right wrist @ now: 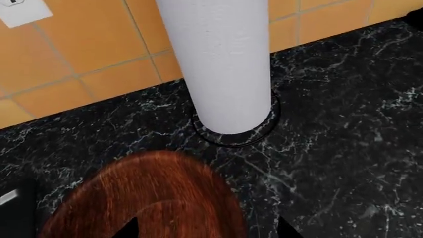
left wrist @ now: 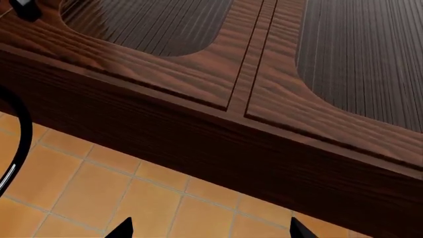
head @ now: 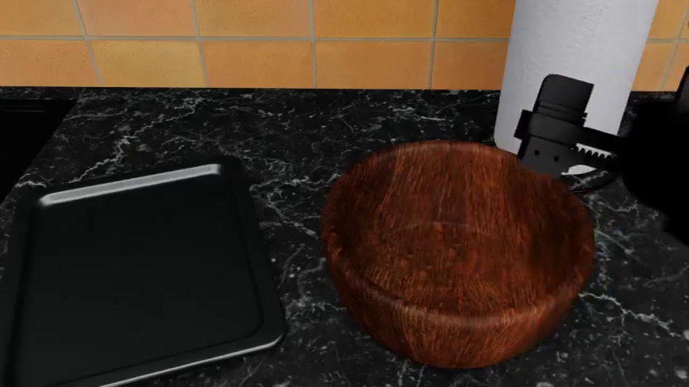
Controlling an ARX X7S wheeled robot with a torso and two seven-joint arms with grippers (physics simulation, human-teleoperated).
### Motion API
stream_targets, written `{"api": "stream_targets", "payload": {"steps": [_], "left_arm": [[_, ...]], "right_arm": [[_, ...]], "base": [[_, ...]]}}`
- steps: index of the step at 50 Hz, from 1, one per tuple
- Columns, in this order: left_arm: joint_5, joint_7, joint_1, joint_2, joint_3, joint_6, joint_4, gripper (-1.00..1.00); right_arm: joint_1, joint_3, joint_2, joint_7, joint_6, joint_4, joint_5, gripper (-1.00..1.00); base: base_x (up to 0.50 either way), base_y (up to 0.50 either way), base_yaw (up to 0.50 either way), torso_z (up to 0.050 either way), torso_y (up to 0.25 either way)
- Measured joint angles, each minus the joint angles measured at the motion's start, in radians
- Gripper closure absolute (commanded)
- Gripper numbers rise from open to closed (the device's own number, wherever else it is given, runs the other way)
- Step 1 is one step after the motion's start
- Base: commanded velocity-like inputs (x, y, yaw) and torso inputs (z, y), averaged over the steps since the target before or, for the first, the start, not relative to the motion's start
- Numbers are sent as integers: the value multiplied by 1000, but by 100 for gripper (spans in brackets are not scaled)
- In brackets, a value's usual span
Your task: Move the fresh-baked cupcake off the tray onto the counter, and place the bowl used for mixing into the sink.
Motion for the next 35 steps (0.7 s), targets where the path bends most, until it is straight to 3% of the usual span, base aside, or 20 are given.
{"api": "stream_targets", "payload": {"steps": [35], "left_arm": [[12,-17,0,-17,18,6,-3,-100]], "right_arm": [[-13,-95,-28,-226,-63,152,-221,-100]], "base": [[0,0,0,0,0]]}}
